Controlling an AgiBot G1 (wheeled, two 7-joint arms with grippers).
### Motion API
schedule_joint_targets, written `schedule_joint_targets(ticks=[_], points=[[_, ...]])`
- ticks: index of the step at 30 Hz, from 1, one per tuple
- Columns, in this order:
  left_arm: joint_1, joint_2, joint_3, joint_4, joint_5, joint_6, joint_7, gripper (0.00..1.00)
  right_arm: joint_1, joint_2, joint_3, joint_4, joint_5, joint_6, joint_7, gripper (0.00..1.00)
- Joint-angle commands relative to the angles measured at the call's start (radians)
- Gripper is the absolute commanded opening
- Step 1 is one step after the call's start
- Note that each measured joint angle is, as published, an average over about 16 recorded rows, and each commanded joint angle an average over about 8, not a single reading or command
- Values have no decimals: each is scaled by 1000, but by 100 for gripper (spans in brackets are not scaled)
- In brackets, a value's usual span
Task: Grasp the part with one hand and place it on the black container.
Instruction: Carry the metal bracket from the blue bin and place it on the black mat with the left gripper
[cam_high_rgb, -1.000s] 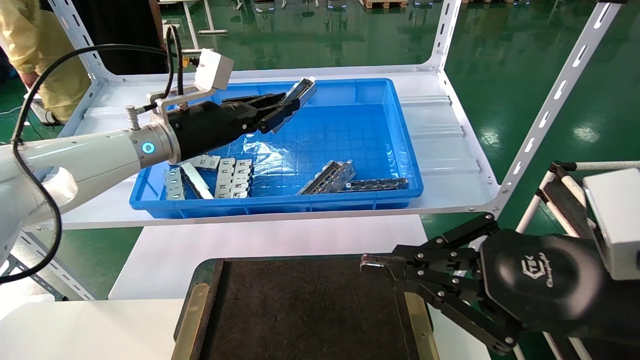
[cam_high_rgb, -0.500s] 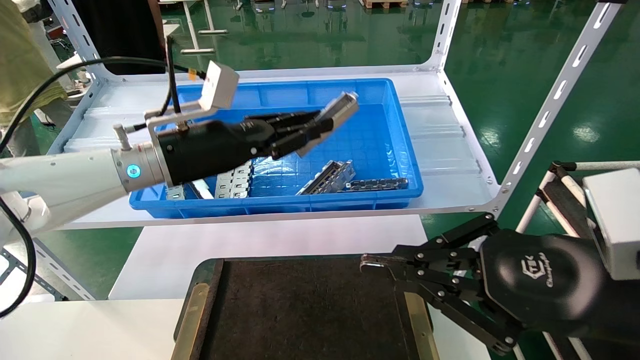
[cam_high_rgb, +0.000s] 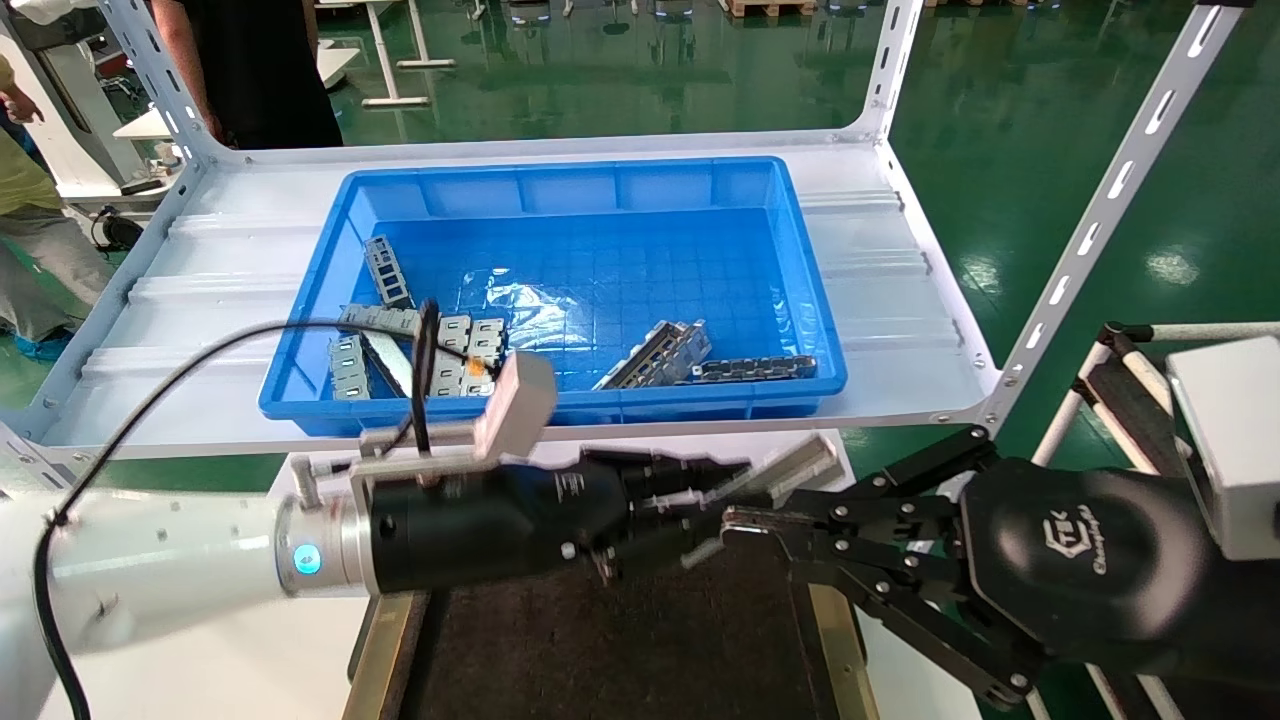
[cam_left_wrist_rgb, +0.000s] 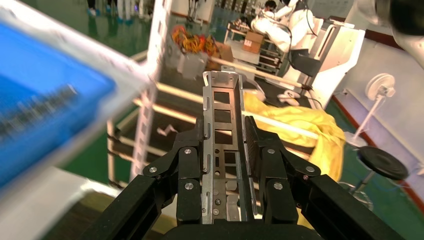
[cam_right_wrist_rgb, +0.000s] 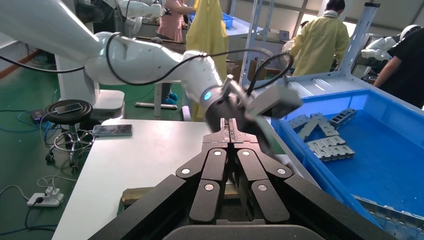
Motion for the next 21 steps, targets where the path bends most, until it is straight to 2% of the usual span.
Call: schedule_joint_targets(ticks=[1, 6, 12, 21], points=[[52, -9, 4, -59, -3, -9, -28, 0, 0, 0, 0, 0, 0, 0, 0, 0], [194, -11, 11, -174, 29, -149, -80, 0, 0, 0, 0, 0, 0, 0, 0, 0], [347, 17, 14, -285, 89, -383, -138, 0, 0, 0, 0, 0, 0, 0, 0, 0], [465, 114, 59, -346, 260, -770, -255, 0, 0, 0, -1, 0, 0, 0, 0, 0]])
